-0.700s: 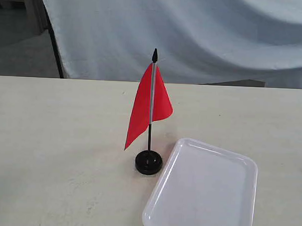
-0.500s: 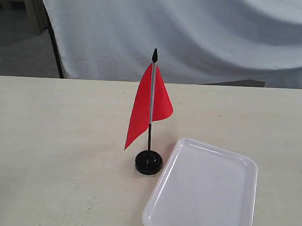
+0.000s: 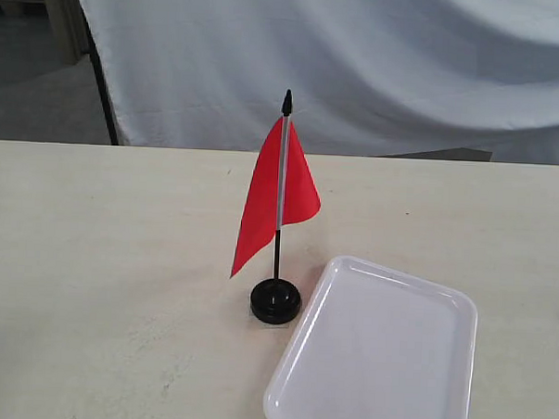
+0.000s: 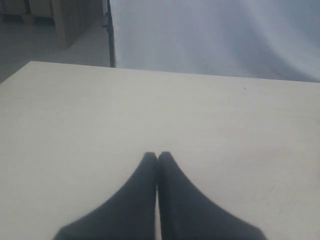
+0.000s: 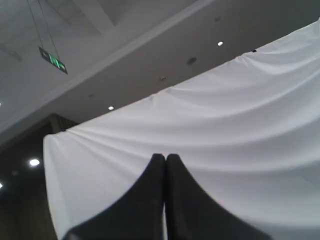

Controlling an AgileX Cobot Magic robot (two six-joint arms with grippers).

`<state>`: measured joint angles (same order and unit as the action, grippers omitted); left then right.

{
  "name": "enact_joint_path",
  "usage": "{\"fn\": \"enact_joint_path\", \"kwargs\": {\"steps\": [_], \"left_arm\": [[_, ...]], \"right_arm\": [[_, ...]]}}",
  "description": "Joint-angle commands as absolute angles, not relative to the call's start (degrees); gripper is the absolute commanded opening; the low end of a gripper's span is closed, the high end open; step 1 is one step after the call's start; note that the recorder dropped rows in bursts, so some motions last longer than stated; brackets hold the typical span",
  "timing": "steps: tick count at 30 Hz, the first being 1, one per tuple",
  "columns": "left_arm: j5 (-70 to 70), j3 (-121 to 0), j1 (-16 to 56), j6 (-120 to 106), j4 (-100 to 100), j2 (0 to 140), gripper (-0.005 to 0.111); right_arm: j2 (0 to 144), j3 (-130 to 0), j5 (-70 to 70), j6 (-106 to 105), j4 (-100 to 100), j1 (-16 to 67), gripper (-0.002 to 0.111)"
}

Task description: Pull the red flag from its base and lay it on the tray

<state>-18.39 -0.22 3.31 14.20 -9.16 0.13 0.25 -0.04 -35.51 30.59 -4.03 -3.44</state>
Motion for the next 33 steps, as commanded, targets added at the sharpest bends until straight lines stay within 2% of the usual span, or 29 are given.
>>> {"fn": "enact_joint_path", "kwargs": {"steps": [1,12,20,23,28,33], "left_arm": [[-18.4,0.0,3.53,14.21,-9.15,0.0,0.0],[-18.4,0.0,3.53,14.21,-9.15,0.0,0.0],[-18.4,0.0,3.53,14.11,-9.15,0.0,0.0],[-18.4,0.0,3.53,14.11,-9.15,0.0,0.0],[-18.4,0.0,3.53,14.11,-9.15,0.0,0.0],[-18.4,0.0,3.53,14.11,-9.15,0.0,0.0]], "right_arm": [[1.82,0.0,-40.08,34.26,1.58,-3.21,-0.001],[30.71,-1.69,-55.05,35.71,21.0,-3.21,-0.001],[62.25,-6.96,-66.56,33.52,34.24,-1.74,-0.001],[74.9,-9.72,-66.45,28.48,34.36,3.32,-0.001],[95.32,-16.73,-67.02,15.65,25.88,16.75,-0.001],[106.46,-24.82,-66.38,7.86,22.31,24.02,-0.001]]}}
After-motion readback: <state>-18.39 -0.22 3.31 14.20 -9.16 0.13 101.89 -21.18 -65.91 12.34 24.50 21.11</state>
